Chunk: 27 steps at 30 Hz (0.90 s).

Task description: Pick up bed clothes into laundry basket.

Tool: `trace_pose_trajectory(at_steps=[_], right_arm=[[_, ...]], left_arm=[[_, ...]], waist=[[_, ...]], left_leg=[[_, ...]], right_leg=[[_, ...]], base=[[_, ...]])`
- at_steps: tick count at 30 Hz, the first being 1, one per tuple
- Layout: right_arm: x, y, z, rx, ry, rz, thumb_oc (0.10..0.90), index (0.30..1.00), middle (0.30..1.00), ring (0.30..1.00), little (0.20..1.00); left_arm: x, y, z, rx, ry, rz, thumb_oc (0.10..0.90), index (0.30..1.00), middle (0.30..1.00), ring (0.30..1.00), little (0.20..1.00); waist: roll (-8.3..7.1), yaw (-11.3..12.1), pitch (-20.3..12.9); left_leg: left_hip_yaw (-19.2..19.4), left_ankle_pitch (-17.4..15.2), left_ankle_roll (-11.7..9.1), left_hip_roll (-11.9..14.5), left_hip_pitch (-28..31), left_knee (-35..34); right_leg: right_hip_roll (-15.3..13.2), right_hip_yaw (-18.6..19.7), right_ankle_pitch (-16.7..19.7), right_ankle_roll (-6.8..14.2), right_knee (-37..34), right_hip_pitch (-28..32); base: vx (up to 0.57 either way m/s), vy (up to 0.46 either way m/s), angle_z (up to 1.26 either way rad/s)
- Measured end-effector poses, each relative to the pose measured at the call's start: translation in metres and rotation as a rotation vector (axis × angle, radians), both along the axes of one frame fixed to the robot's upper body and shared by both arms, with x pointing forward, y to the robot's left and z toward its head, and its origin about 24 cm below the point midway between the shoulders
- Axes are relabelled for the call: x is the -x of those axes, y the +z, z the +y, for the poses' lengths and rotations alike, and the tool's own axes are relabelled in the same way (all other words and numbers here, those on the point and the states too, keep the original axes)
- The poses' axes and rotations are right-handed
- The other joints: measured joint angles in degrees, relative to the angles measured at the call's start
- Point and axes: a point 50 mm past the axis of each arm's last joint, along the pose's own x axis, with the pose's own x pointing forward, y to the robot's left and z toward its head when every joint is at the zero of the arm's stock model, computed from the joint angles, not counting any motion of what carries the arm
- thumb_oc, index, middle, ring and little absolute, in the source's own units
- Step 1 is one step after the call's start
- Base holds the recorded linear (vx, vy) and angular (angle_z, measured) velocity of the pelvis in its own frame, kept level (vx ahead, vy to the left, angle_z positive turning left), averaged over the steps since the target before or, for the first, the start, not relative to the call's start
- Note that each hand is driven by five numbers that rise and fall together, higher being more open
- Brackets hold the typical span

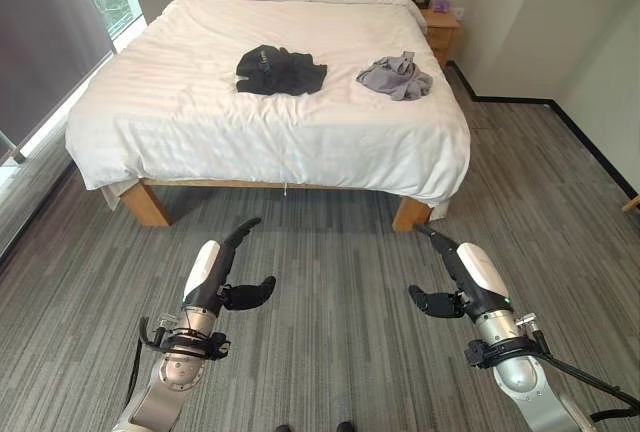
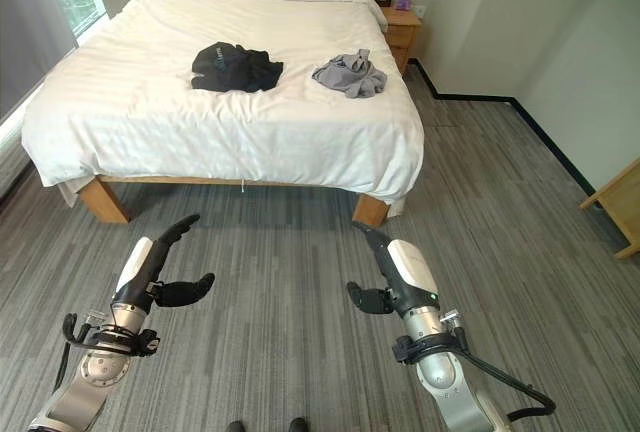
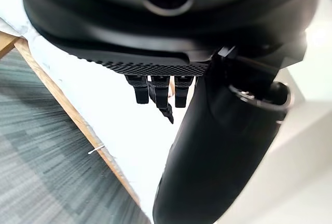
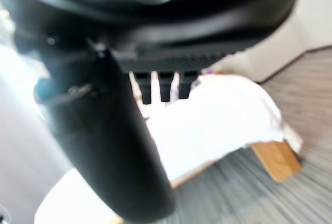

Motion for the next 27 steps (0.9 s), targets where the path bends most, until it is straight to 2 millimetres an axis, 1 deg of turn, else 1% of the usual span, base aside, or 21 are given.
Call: trace_pose_trajectory(at_steps=[4,8,9,10,11,12,13,14,15,16,17,18,19,20,21,22,23,24,25,26,27], right_arm=[[0.000,0.001,0.000,-0.057,-0.036,-0.023,0.800,0.900,0.900,0.900,0.900],[0.000,0.000,0.001,-0.069,-0.045,-0.023,0.800,0.900,0.900,0.900,0.900],[-0.008,0.001,0.005,-0.074,-0.033,-0.031,0.800,0.900,0.900,0.900,0.900],[-0.019,0.004,0.009,-0.072,-0.014,-0.045,0.800,0.900,0.900,0.900,0.900],[-0.028,0.010,0.013,-0.064,0.002,-0.061,0.800,0.900,0.900,0.900,0.900],[-0.027,0.013,0.014,-0.067,0.004,-0.072,0.800,0.900,0.900,0.900,0.900],[-0.021,0.010,0.016,-0.078,0.006,-0.063,0.800,0.900,0.900,0.900,0.900],[-0.020,0.008,0.017,-0.074,0.018,-0.048,0.800,0.900,0.900,0.900,0.900],[-0.018,0.006,0.016,-0.072,0.020,-0.037,0.800,0.900,0.900,0.900,0.900],[-0.017,0.004,0.016,-0.075,0.018,-0.029,0.800,0.900,0.900,0.900,0.900],[-0.015,0.001,0.017,-0.075,0.021,-0.011,0.800,0.900,0.900,0.900,0.900],[-0.015,0.000,0.016,-0.070,0.023,-0.002,0.800,0.900,0.900,0.900,0.900],[-0.014,0.001,0.015,-0.063,0.026,-0.004,0.800,0.900,0.900,0.900,0.900],[-0.015,0.005,0.011,-0.060,0.016,-0.020,0.800,0.900,0.900,0.900,0.900],[-0.017,0.007,0.010,-0.063,0.010,-0.029,0.800,0.900,0.900,0.900,0.900],[-0.020,0.010,0.009,-0.066,0.008,-0.039,0.800,0.900,0.900,0.900,0.900],[-0.021,0.009,0.009,-0.065,0.011,-0.037,0.800,0.900,0.900,0.900,0.900],[-0.023,0.008,0.009,-0.060,0.009,-0.028,0.800,0.900,0.900,0.900,0.900],[-0.023,0.007,0.007,-0.053,0.004,-0.019,0.800,0.900,0.900,0.900,0.900],[-0.023,0.006,0.008,-0.047,0.008,-0.012,0.800,0.900,0.900,0.900,0.900],[-0.022,0.005,0.008,-0.036,0.015,0.001,0.800,0.900,0.900,0.900,0.900]], left_arm=[[0.005,-0.005,-0.002,0.129,0.031,0.026,0.800,0.900,0.900,0.900,0.900],[0.005,-0.005,-0.002,0.132,0.025,0.032,0.800,0.900,0.900,0.900,0.900],[0.005,-0.004,0.002,0.140,0.048,0.021,0.800,0.900,0.900,0.900,0.900],[0.004,-0.002,0.005,0.154,0.067,0.011,0.800,0.900,0.900,0.900,0.900],[0.003,0.000,0.008,0.166,0.083,0.001,0.800,0.900,0.900,0.900,0.900],[0.002,0.001,0.008,0.169,0.088,-0.001,0.800,0.900,0.900,0.900,0.900],[0.003,-0.002,0.009,0.196,0.103,0.011,0.800,0.900,0.900,0.900,0.900],[0.006,-0.005,0.009,0.213,0.111,0.027,0.800,0.900,0.900,0.900,0.900],[0.007,-0.007,0.010,0.219,0.110,0.037,0.800,0.900,0.900,0.900,0.900],[0.007,-0.005,0.013,0.216,0.111,0.033,0.800,0.900,0.900,0.900,0.900],[0.005,0.000,0.018,0.197,0.109,0.018,0.800,0.900,0.900,0.900,0.900],[0.005,-0.001,0.020,0.198,0.114,0.022,0.800,0.900,0.900,0.900,0.900],[0.007,-0.003,0.019,0.209,0.121,0.031,0.800,0.900,0.900,0.900,0.900],[0.008,-0.007,0.015,0.229,0.116,0.043,0.800,0.900,0.900,0.900,0.900],[0.008,-0.007,0.011,0.241,0.110,0.043,0.800,0.900,0.900,0.900,0.900],[0.008,-0.011,0.002,0.262,0.093,0.053,0.800,0.900,0.900,0.900,0.900],[0.009,-0.013,-0.003,0.273,0.079,0.064,0.800,0.900,0.900,0.900,0.900],[0.007,-0.016,-0.007,0.284,0.073,0.072,0.800,0.900,0.900,0.900,0.900],[0.004,-0.018,-0.011,0.295,0.069,0.078,0.800,0.900,0.900,0.900,0.900],[0.004,-0.019,-0.014,0.303,0.068,0.084,0.800,0.900,0.900,0.900,0.900],[0.003,-0.019,-0.015,0.305,0.061,0.085,0.800,0.900,0.900,0.900,0.900]], waist=[[0.01,-0.2,0.0],[0.04,-0.5,0.0],[1.57,0.3,1.2],[2.02,1.0,2.2],[2.84,2.3,2.9],[2.59,2.3,2.9],[1.49,1.5,2.9],[1.57,2.0,2.9],[1.66,2.8,2.9],[1.14,3.8,3.5],[-1.99,5.4,5.3],[-3.23,6.1,5.8],[-3.55,6.9,5.7],[-2.44,7.2,5.5],[-2.23,7.3,5.6],[-1.55,7.4,5.8],[-0.34,7.1,5.6],[0.47,7.1,5.5],[1.07,7.2,5.7],[1.73,7.1,5.7],[2.21,7.0,5.8]], left_leg=[[0.0,0.0,0.0,0.0,-0.1,0.1],[0.0,0.0,0.0,0.0,-0.5,0.3],[2.6,0.3,-0.2,1.5,-1.2,0.3],[4.6,0.6,-0.2,3.2,-1.7,0.4],[6.3,0.3,-0.1,3.7,-2.8,0.4],[6.5,-0.2,-0.7,3.1,-3.7,0.3],[6.0,-0.2,-1.3,2.0,-3.2,0.4],[6.8,-0.5,-2.0,2.5,-2.5,0.4],[7.4,-0.5,-3.2,3.3,-2.1,1.1],[7.8,-1.6,-5.1,4.5,-3.0,5.2],[6.9,-3.9,-7.2,5.7,-7.3,18.9],[5.4,-4.6,-6.8,6.6,-10.9,27.1],[4.4,-5.5,-6.1,7.0,-12.6,29.6],[1.6,-6.2,-6.6,7.2,-14.6,27.7],[1.7,-5.9,-6.5,6.7,-14.8,23.5],[2.4,-4.1,-5.7,5.7,-14.3,14.0],[3.6,-2.1,-6.6,5.1,-15.3,9.4],[4.4,-0.5,-7.0,5.0,-15.4,4.8],[5.1,0.6,-7.1,4.6,-15.5,2.0],[5.7,2.1,-6.5,4.3,-16.4,0.4],[6.3,3.0,-6.0,3.9,-17.7,0.0]], right_leg=[[0.0,0.0,0.0,0.0,0.1,0.0],[0.0,0.0,0.0,0.0,0.4,-0.5],[0.6,-1.1,-0.6,3.4,4.1,-4.2],[1.0,-4.6,-2.2,7.4,7.6,-7.6],[-0.5,-11.4,-2.6,7.6,9.5,-10.4],[-2.3,-12.6,-1.8,6.3,8.6,-11.2],[-4.6,-12.2,-0.4,4.1,6.5,-9.6],[-4.1,-11.5,0.3,2.9,5.0,-8.6],[-3.2,-11.2,0.2,1.8,4.4,-7.8],[-2.0,-10.8,-1.4,-0.7,4.8,-7.3],[-2.4,-8.9,-2.0,-2.6,4.4,-5.6],[-2.5,-8.0,-1.6,-3.2,3.7,-4.1],[-2.3,-7.4,-0.7,-3.6,3.2,-3.0],[-1.1,-6.7,-0.8,-3.7,1.5,-1.7],[-1.0,-6.2,-0.8,-3.7,0.8,-1.3],[-1.0,-5.6,-0.3,-3.4,0.4,-1.0],[0.0,-4.5,-1.1,-2.8,0.2,-0.6],[0.5,-4.1,-1.9,-3.5,0.1,-0.1],[0.9,-4.0,-2.0,-3.2,0.3,0.5],[1.4,-3.9,-2.9,-3.2,0.3,1.4],[2.0,-3.8,-4.1,-3.7,0.4,3.1]], base=[[0.00,-0.030,0.01],[-0.08,-0.088,-0.07],[-0.15,-0.104,-0.66],[-0.01,-0.140,-1.16],[0.14,-0.135,-0.94],[0.19,-0.192,-0.39],[0.13,-0.206,-0.05],[0.10,-0.220,-0.13],[0.09,-0.217,-0.36],[0.10,-0.160,-0.44],[0.13,-0.096,-0.39],[0.16,-0.044,-0.48],[0.30,0.009,-0.36],[0.24,0.022,-0.34],[0.39,0.036,-0.44],[0.22,0.010,-0.43],[0.31,0.013,-0.44],[0.22,0.011,-0.28],[0.34,0.024,-0.25],[0.38,0.044,-0.19],[0.43,0.067,-0.18]])
